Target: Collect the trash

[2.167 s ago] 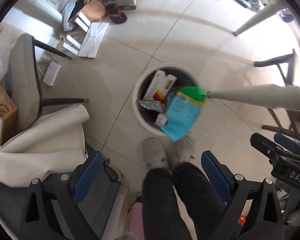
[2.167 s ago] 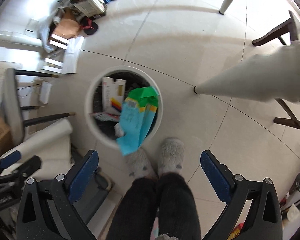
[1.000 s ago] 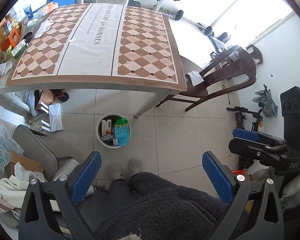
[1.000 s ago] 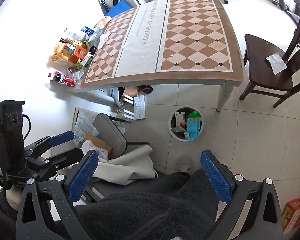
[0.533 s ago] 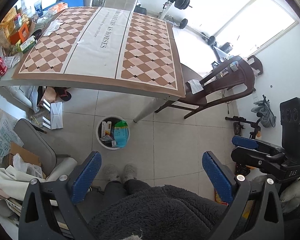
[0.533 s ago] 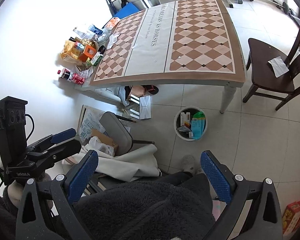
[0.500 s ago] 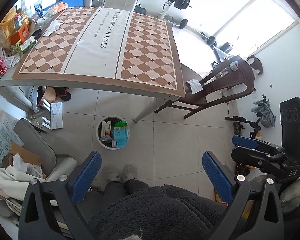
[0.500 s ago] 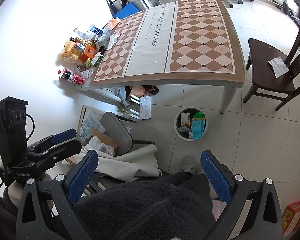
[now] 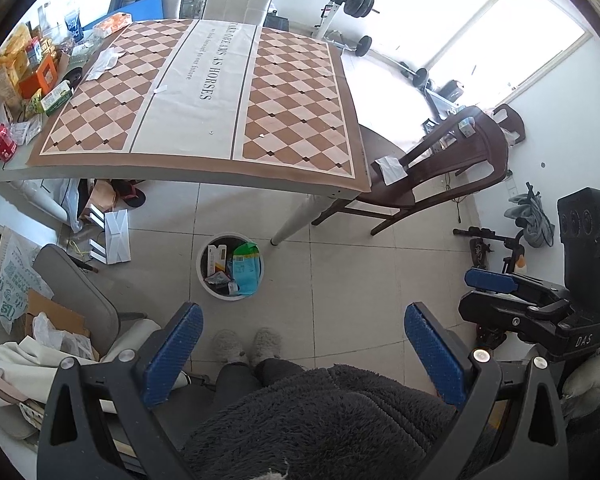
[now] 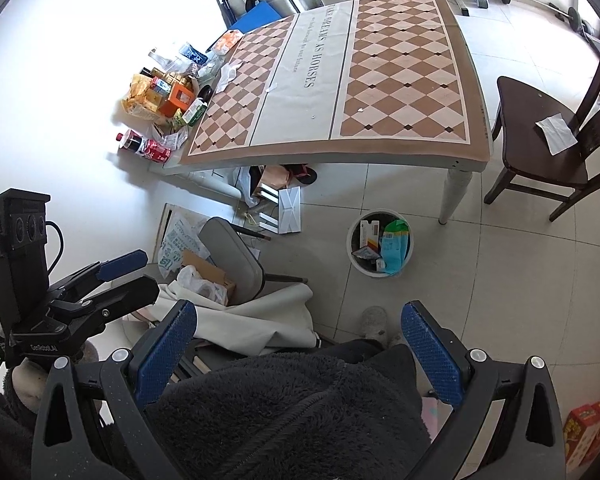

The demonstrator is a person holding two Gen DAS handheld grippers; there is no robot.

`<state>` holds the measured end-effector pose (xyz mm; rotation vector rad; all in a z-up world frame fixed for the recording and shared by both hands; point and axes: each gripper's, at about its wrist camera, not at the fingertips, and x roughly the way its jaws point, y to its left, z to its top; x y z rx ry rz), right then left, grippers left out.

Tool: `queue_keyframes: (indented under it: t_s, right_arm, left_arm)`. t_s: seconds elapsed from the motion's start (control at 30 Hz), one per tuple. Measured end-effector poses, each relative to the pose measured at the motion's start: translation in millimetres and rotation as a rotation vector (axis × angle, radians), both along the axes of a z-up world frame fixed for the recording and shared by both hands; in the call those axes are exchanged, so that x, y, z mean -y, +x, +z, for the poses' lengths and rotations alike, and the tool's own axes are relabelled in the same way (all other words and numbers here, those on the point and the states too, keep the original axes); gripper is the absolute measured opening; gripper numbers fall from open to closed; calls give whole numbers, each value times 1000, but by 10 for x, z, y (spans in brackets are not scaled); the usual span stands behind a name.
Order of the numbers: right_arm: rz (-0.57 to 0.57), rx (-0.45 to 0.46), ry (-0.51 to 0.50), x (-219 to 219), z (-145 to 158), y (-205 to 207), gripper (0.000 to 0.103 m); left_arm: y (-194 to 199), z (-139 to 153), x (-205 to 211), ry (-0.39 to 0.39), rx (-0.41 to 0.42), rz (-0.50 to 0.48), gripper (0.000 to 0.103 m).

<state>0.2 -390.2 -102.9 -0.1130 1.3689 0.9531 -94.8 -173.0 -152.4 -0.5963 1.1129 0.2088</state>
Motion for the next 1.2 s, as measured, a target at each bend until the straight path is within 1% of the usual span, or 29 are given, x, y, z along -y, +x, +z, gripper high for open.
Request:
queue_keyframes:
  t_s: [0.33, 0.73, 1.2]
  right_arm:
    - [10, 3, -2, 1, -10, -56, 103]
    - [12, 12, -9, -4, 16, -81, 103]
    - [-28, 4, -14, 100, 0, -172, 103]
  left_arm:
    - [-4, 83, -2, 14, 3, -12, 103]
    - [31, 106, 24, 13, 10, -14, 103]
    - [61, 125, 65, 1, 15, -26, 103]
